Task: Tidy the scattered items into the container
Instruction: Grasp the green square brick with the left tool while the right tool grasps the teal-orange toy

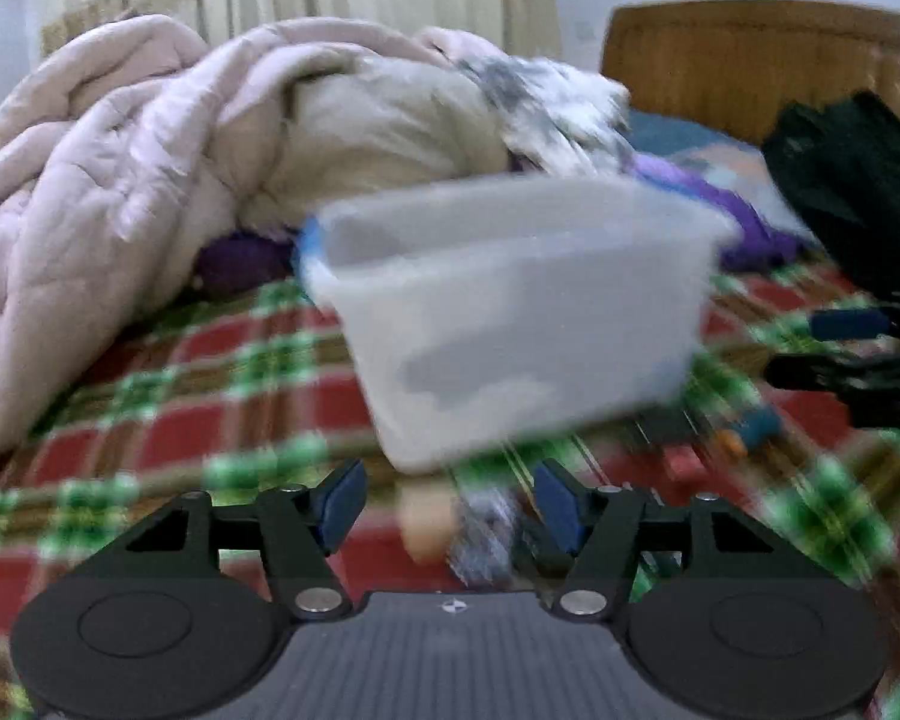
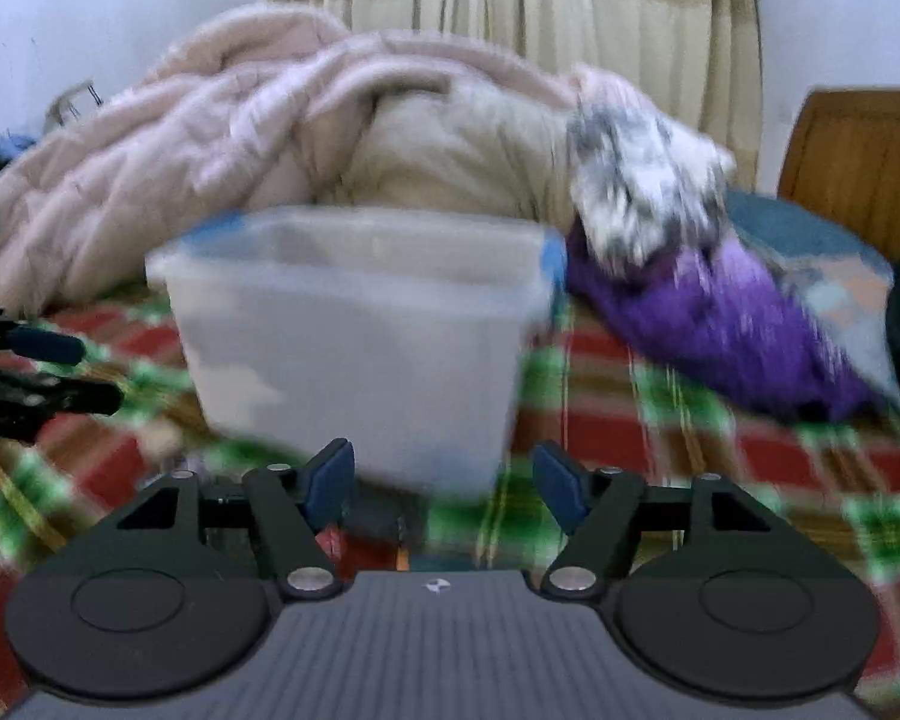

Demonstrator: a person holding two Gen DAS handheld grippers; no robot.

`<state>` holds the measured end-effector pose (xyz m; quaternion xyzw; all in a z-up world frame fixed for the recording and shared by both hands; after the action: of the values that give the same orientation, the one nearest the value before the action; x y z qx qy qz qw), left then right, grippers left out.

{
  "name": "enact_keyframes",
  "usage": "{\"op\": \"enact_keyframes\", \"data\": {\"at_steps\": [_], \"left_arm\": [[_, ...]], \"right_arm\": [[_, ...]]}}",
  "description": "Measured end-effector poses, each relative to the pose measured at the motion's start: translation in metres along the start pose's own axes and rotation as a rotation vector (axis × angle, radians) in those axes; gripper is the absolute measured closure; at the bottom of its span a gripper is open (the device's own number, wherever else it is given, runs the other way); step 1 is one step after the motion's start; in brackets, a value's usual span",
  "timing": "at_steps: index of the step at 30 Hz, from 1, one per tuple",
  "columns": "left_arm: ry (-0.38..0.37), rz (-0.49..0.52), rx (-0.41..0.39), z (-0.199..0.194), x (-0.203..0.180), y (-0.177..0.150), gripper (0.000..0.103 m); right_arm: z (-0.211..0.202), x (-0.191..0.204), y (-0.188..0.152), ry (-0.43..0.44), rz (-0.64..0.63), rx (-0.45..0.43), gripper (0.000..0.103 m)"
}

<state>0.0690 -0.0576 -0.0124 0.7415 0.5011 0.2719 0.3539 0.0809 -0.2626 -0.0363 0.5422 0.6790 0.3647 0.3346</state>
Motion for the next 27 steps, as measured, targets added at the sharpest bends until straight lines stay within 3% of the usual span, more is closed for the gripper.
{"op": "enact_keyframes", "data": {"at_steps": [7, 17, 19, 21, 22, 24, 27], "left_arm": [[-0.048, 0.108, 0.035, 0.011, -0.049, -0.039, 0.037], [-0.036, 0.07, 0.056, 0.031, -0.041, -0.051, 0.037], [-0.046, 0.067, 0.053, 0.034, -0.041, -0.052, 0.043], [-0.062, 0.072, 0.053, 0.036, -0.043, -0.054, 0.057], [-0.068, 0.077, 0.053, 0.037, -0.044, -0.054, 0.059], [-0.075, 0.093, 0.047, 0.037, -0.047, -0.055, 0.069], [-0.078, 0.109, 0.04, 0.036, -0.052, -0.056, 0.069]], "right_arm": [[0.017, -0.005, -0.034, -0.047, 0.014, 0.066, 0.033], [0.04, 0.006, -0.047, -0.016, -0.029, 0.094, 0.033], [0.043, 0.007, -0.049, -0.017, -0.029, 0.099, 0.033], [0.045, 0.006, -0.049, -0.018, -0.016, 0.101, 0.034], [0.046, 0.005, -0.05, -0.018, -0.015, 0.102, 0.035], [0.046, 0.004, -0.05, -0.005, -0.011, 0.102, 0.044], [0.045, 0.002, -0.049, 0.01, -0.003, 0.101, 0.044]]}}
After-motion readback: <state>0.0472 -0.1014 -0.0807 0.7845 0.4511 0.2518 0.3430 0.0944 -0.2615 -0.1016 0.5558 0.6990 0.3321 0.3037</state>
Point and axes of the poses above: each gripper's, at about its wrist camera, not at the fingertips, and z roughly the way its jaws point, x to its left, y to its top, the point moved 2 cm from there along z, roughly the way its jaws point, and after that the axes turned 6 degrees about -y, right-handed, at the moved point
